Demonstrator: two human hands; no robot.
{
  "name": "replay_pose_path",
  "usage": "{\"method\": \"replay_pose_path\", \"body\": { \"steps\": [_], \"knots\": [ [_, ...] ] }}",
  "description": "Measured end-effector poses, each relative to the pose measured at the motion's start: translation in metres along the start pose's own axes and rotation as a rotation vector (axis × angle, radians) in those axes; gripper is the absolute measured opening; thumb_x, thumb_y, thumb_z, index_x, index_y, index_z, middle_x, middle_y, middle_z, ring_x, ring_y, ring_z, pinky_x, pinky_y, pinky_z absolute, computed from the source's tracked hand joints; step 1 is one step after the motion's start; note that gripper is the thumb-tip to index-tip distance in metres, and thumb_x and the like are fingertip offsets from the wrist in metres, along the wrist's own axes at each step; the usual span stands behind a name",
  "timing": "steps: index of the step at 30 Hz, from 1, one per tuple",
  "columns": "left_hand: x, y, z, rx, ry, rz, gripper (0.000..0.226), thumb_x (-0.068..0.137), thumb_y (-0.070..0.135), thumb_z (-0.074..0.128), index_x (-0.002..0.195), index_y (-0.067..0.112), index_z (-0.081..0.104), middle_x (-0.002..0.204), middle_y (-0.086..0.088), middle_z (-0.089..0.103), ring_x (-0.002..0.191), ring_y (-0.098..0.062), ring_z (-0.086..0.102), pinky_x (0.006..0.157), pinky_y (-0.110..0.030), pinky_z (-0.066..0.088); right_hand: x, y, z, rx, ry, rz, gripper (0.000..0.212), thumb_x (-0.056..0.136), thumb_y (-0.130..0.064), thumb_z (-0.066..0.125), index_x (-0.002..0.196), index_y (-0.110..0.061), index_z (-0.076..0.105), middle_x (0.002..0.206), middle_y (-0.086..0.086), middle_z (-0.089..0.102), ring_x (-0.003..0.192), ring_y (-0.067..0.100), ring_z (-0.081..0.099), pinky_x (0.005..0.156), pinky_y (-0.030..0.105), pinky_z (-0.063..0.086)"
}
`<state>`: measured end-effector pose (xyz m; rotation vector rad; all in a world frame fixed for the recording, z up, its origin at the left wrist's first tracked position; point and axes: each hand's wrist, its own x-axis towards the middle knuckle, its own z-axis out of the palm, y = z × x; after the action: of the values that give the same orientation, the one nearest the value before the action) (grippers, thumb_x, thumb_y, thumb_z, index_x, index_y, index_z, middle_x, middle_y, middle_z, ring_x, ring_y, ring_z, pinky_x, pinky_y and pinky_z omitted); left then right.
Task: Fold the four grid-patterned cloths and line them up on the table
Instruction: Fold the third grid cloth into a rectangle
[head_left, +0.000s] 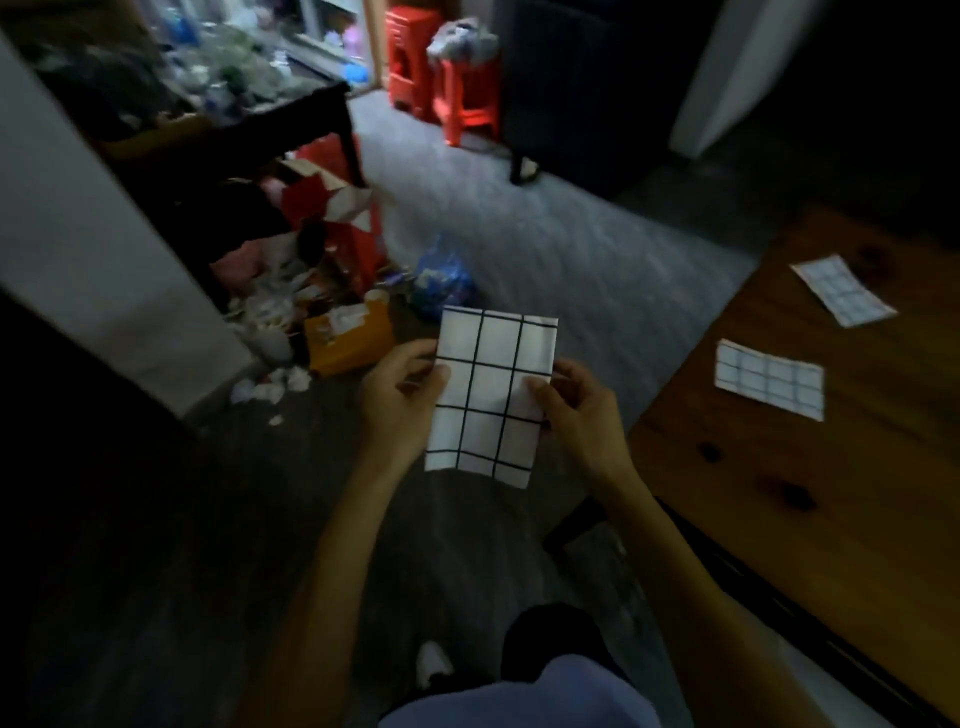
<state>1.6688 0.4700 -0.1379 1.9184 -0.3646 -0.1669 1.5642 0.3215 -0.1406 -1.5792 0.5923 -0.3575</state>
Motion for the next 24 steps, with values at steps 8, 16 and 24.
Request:
{"method": "replay_pose_path", "body": {
  "steps": [8, 16, 24],
  "knots": [
    [0.085, 0.015, 0.102, 0.022, -0.405, 0.21, 0.031, 0.089, 0.014, 0.06, 0.12, 0.02, 0.058, 0.112, 0.006, 0.062, 0.098, -0.002, 0.06, 0.078, -0.02, 0.052, 0.05, 0.025, -0.063, -0.005, 0.409, 0.08, 0.028, 0.094, -0.022, 0.056, 0.122, -0.026, 0.053, 0.106, -0.004, 0.068, 0.092, 0.008, 0.068, 0.074, 0.031, 0.059],
    [0.142, 0.038, 0.23, 0.096, -0.751, 0.279, 0.032, 0.089, 0.015, 0.061, 0.121, 0.022, 0.057, 0.106, 0.008, 0.063, 0.093, -0.002, 0.062, 0.076, -0.019, 0.052, 0.09, 0.064, -0.139, 0.01, 0.694, 0.172, 0.034, 0.094, -0.025, 0.056, 0.127, -0.029, 0.049, 0.107, -0.017, 0.059, 0.092, -0.001, 0.061, 0.063, 0.018, 0.052],
    [0.145, 0.034, 0.35, 0.211, -1.161, 0.376, 0.032, 0.09, 0.015, 0.061, 0.122, 0.019, 0.059, 0.103, 0.01, 0.06, 0.09, -0.001, 0.059, 0.074, -0.013, 0.049, 0.073, 0.118, -0.171, 0.222, 1.006, 0.423, 0.039, 0.093, -0.02, 0.057, 0.131, -0.017, 0.05, 0.122, -0.001, 0.06, 0.105, 0.013, 0.061, 0.086, 0.037, 0.055]
  ]
}}
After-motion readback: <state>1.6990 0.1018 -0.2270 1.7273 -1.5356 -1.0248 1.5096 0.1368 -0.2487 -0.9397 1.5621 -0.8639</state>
